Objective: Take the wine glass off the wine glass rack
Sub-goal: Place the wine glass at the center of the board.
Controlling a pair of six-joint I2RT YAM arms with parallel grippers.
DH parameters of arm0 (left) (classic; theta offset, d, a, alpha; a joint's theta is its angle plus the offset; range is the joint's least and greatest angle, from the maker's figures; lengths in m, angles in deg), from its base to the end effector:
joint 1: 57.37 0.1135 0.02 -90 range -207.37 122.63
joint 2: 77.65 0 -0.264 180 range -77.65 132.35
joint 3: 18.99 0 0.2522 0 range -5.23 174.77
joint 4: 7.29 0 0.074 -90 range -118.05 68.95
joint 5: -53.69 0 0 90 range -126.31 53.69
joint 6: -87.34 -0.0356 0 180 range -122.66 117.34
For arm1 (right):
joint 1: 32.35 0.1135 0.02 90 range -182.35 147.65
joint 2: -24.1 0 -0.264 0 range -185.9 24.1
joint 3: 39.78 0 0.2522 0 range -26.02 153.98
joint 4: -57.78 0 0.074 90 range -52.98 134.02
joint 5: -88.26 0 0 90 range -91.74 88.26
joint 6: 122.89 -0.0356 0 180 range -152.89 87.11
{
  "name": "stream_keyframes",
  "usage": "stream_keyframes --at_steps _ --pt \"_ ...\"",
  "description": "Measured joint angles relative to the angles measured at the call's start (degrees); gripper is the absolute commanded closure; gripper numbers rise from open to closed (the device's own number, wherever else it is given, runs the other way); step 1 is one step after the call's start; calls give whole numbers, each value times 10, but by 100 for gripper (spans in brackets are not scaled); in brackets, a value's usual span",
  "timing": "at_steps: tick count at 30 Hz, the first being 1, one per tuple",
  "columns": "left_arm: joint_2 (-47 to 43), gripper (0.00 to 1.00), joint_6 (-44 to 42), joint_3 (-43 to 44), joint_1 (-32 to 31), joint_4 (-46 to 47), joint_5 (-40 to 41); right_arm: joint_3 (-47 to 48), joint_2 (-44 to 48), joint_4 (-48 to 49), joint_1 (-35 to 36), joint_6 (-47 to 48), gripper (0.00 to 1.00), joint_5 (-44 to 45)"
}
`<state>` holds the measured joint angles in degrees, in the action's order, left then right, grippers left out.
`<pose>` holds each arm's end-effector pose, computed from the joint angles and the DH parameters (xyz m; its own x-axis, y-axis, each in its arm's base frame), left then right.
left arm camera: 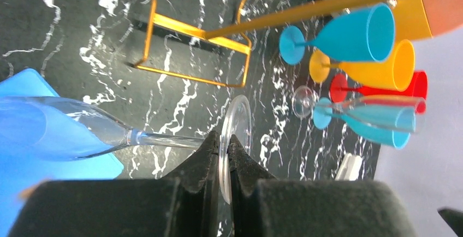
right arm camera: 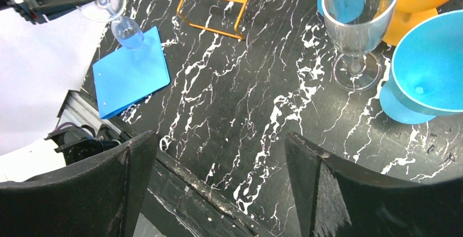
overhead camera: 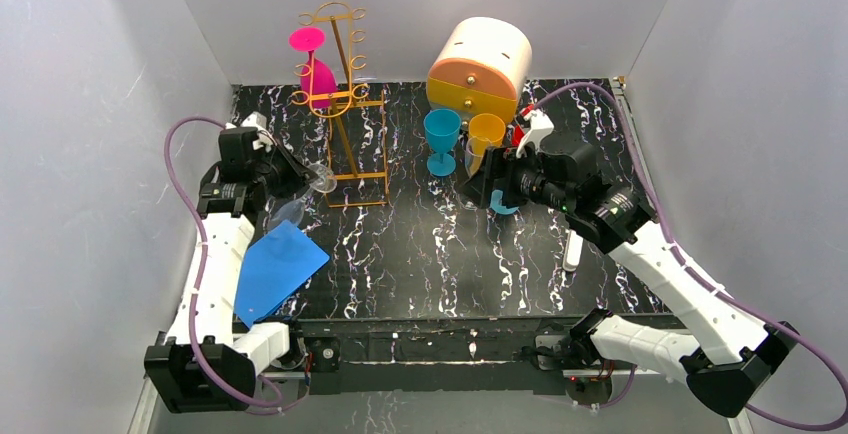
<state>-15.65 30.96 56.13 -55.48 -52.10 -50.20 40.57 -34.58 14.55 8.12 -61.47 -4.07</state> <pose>0.2342 -0.0008 0.3468 -0.5325 -0.5554 -0.6387 -0.1474 0.8040 -0.5761 0.1657 0.1433 0.3919 -0.5695 0.1424 -0.8096 -0.4610 0.7600 0.4580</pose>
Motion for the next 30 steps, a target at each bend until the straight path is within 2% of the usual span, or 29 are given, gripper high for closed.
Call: stream_keyframes --at_steps 6,10,14,19,24,30 --pt "-30 100 -11 -9 -43 23 -54 -17 -1 0 0 -4 6 -3" --pt "-80 100 -3 -64 -78 80 -89 -17 -14 6 0 -14 6 -17" --pt "-130 100 16 -121 -103 110 -114 -17 -30 14 0 -28 5 -40" --pt "-149 100 24 -130 -148 141 -166 -14 -53 36 0 -53 6 -96" --pt "-134 100 21 -129 -221 178 -195 -16 -105 99 0 -97 11 -199" --pt "-62 100 4 -112 -327 199 -178 -20 -129 168 0 -137 18 -277"
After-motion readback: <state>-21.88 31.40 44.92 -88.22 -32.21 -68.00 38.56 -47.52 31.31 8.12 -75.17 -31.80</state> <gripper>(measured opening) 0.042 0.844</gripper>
